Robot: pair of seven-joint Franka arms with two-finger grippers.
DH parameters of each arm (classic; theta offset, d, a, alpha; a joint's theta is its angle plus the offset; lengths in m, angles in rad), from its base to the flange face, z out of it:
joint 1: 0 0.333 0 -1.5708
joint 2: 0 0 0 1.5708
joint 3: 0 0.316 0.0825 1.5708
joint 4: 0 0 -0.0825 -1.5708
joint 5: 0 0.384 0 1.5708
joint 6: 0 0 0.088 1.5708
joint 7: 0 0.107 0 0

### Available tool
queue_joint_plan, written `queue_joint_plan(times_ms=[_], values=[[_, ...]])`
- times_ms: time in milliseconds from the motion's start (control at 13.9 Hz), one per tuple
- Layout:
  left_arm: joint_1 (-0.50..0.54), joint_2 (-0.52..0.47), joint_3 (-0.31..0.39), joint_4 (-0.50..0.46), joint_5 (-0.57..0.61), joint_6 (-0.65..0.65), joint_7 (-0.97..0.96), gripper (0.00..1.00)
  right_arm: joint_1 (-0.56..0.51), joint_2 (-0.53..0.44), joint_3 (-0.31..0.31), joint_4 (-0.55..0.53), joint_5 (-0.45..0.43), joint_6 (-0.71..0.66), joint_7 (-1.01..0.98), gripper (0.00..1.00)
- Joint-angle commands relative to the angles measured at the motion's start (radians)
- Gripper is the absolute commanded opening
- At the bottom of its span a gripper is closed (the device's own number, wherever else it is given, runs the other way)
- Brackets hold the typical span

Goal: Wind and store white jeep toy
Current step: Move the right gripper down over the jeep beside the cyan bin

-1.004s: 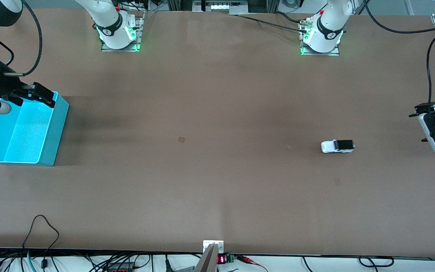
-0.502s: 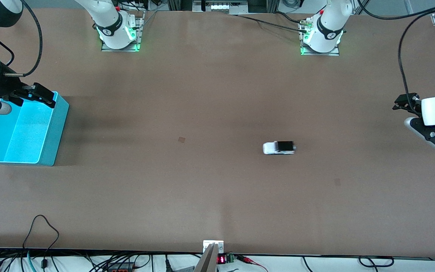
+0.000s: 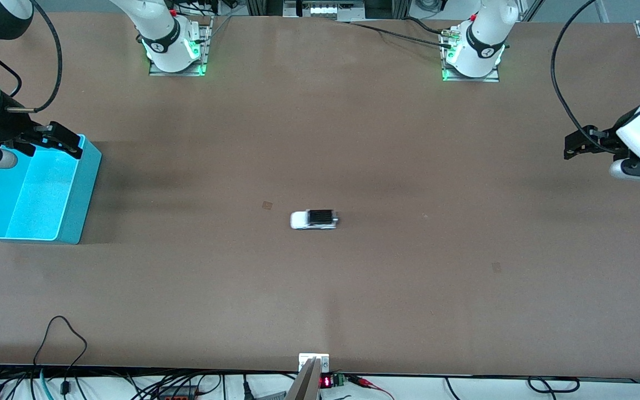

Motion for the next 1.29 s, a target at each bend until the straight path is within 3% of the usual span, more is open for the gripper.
queue_joint_plan(times_ms=[0, 573, 1004, 1219], values=[[-0.029, -0.073, 0.019, -0.108, -0.011, 0.108, -0.114, 1.00, -0.005, -0.002, -0.002, -0.003, 0.021, -0.007, -0.021, 1.00], [-0.023, -0.067, 0.022, -0.089, -0.011, 0.052, 0.028, 1.00, 0.002, 0.053, 0.001, 0.000, 0.022, -0.033, -0.307, 1.00], [-0.023, -0.067, 0.022, -0.086, -0.009, 0.044, 0.028, 1.00, -0.021, 0.168, -0.002, 0.004, 0.034, 0.050, -0.871, 1.00], [-0.023, -0.067, 0.022, -0.086, -0.009, 0.044, 0.027, 1.00, -0.055, 0.242, -0.005, 0.004, 0.031, 0.074, -1.001, 1.00]])
